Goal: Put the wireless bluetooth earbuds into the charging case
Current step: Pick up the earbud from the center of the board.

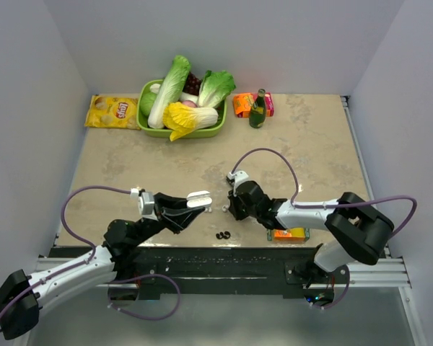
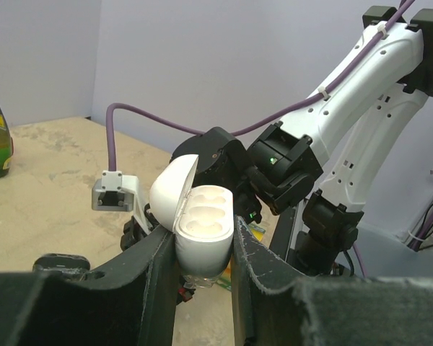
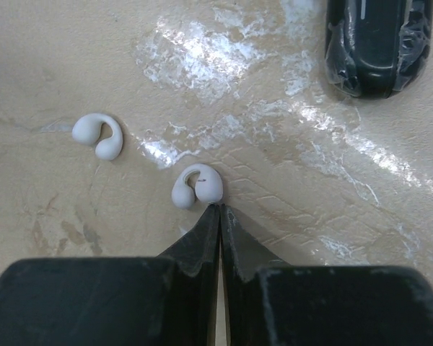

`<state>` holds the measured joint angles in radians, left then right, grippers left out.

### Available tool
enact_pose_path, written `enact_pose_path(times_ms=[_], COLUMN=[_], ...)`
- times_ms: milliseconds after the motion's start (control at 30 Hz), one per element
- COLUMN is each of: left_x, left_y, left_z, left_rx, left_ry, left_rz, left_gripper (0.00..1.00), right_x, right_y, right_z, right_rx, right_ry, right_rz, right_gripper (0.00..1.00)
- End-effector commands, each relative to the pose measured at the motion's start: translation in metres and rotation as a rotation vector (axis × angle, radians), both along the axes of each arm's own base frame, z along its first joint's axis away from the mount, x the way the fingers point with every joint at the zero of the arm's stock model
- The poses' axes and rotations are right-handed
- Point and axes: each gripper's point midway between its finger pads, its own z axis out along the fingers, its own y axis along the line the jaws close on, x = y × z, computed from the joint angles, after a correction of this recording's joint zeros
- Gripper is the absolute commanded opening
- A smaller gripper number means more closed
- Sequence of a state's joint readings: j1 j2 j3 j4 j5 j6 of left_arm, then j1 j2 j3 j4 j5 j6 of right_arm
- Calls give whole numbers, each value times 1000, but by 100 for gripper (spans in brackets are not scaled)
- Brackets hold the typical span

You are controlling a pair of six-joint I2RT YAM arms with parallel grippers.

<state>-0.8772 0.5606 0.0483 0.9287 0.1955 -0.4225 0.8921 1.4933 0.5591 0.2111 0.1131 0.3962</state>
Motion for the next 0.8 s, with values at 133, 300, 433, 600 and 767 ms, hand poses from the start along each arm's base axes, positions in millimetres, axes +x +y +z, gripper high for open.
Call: enact_pose_path(times_ms=[133,300,433,600,767], left_x=[-7,-7,-6,-6,-6], left_y=[12,12,12,12,13], left_z=[-103,-104,-106,-103,-102], left_rx=[168,170,177,169,164], left_ry=[105,107,110,100,96], left_rz=[14,12,14,18,19], left_gripper=[0,0,0,0,0], right_x=[24,32,39,29,10], right_y=[-4,-2,-9,3,28], right_z=[5,5,20,56,58], right_rx=[4,1,14,103,148], right_ry=[-22,-24,-72,-126,-67], right_rz=[-61,-70,-111,-44,67], right_gripper=[7,9,14,42,56])
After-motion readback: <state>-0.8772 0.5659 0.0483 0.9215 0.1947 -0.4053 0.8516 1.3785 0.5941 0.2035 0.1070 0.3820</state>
